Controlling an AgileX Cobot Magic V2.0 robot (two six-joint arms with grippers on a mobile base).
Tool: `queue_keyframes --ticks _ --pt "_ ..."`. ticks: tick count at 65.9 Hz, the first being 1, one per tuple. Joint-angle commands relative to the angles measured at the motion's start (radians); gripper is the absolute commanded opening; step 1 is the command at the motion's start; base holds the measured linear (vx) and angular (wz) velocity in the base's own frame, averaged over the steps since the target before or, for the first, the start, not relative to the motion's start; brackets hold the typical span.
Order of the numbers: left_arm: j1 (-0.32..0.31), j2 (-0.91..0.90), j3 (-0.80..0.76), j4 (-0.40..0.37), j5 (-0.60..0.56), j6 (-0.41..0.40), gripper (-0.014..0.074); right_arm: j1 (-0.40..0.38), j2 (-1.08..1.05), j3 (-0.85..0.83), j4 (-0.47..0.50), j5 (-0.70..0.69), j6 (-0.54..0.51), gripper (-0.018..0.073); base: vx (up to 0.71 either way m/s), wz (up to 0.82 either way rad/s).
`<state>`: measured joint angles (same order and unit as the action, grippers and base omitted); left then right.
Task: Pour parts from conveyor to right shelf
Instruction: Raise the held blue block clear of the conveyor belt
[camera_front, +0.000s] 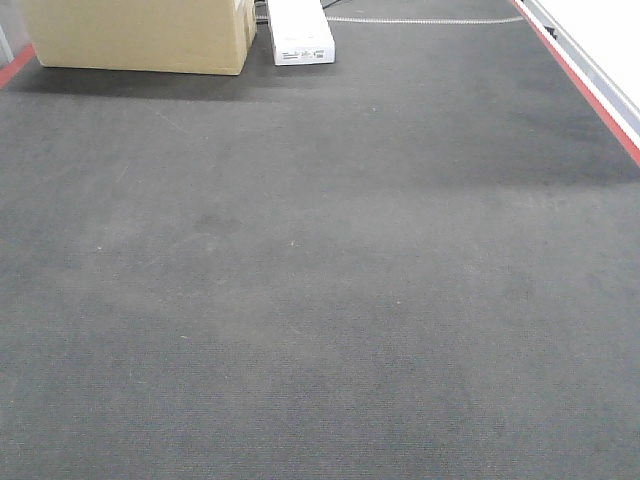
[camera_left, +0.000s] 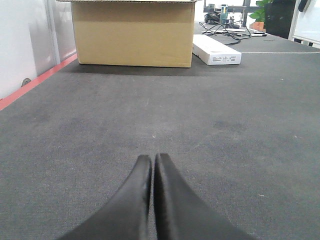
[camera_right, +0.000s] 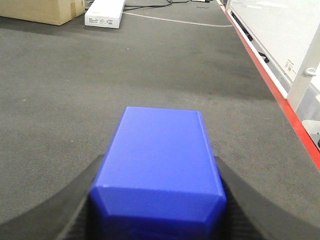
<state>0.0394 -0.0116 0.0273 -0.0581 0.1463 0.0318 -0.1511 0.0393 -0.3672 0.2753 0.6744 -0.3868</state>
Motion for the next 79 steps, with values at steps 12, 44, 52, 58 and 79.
queue_keyframes --ticks 12,44,52,58,79 --pt "-0.006 -0.002 -0.020 -0.009 -0.077 -0.008 -0.0006 -0.002 0.014 -0.022 0.012 -0.081 0.001 -0.0005 0.00 0.00" --pt "-0.006 -0.002 -0.020 -0.009 -0.077 -0.008 -0.0006 -0.002 0.014 -0.022 0.012 -0.081 0.001 -0.0005 0.00 0.00" --pt "-0.006 -0.002 -0.020 -0.009 -0.077 -0.008 -0.0006 -0.002 0.014 -0.022 0.012 -0.081 0.001 -0.0005 0.00 0.00" --pt "-0.006 -0.002 -0.020 -0.009 -0.077 -0.008 -0.0006 -0.002 0.014 -0.022 0.012 -0.081 0.001 -0.0005 0.00 0.00" --pt "-0.006 -0.002 -0.020 -0.009 -0.077 -0.008 -0.0006 -0.002 0.014 -0.022 0.012 -0.081 0.001 -0.0005 -0.02 -0.01"
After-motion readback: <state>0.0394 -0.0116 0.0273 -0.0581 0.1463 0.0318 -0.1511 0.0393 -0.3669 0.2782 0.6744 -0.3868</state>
